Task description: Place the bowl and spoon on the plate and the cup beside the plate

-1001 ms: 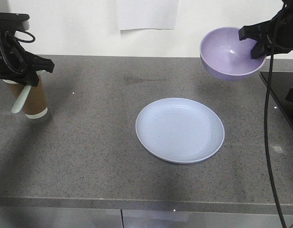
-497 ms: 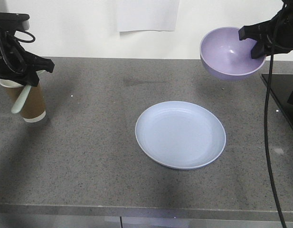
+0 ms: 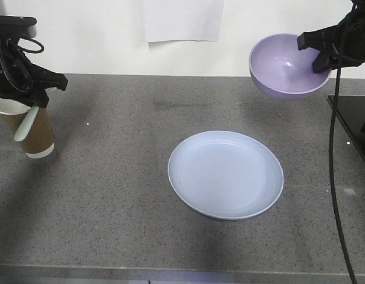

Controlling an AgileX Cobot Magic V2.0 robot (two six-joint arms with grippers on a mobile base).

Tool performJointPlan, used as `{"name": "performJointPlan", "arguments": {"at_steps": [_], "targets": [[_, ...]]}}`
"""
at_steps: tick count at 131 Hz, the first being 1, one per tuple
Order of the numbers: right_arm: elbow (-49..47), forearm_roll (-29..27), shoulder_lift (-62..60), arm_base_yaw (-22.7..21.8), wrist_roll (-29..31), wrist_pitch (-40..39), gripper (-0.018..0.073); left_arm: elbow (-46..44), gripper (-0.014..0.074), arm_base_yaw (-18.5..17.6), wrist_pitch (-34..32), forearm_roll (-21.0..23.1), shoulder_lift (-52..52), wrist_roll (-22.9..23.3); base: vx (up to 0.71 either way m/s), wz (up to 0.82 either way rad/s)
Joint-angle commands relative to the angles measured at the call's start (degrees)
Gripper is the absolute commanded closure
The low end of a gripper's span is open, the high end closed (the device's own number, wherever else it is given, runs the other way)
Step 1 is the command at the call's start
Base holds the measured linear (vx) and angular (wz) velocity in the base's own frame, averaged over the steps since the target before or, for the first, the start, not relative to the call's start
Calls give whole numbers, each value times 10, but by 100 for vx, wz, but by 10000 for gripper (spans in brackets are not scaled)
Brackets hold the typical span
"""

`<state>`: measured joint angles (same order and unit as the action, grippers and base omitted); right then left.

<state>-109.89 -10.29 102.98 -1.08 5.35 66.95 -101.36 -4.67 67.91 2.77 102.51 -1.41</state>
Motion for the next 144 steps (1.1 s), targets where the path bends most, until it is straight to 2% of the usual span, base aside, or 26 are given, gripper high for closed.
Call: {"name": "performJointPlan", "arguments": {"at_steps": [1,144], "targets": [[-18,-5,-29,-1,5,-28,568,-18,604,-2,-19,4,-30,2,3,0],[-18,-5,-29,-1,5,-28,568,-18,604,-2,-19,4,-30,2,3,0]]}}
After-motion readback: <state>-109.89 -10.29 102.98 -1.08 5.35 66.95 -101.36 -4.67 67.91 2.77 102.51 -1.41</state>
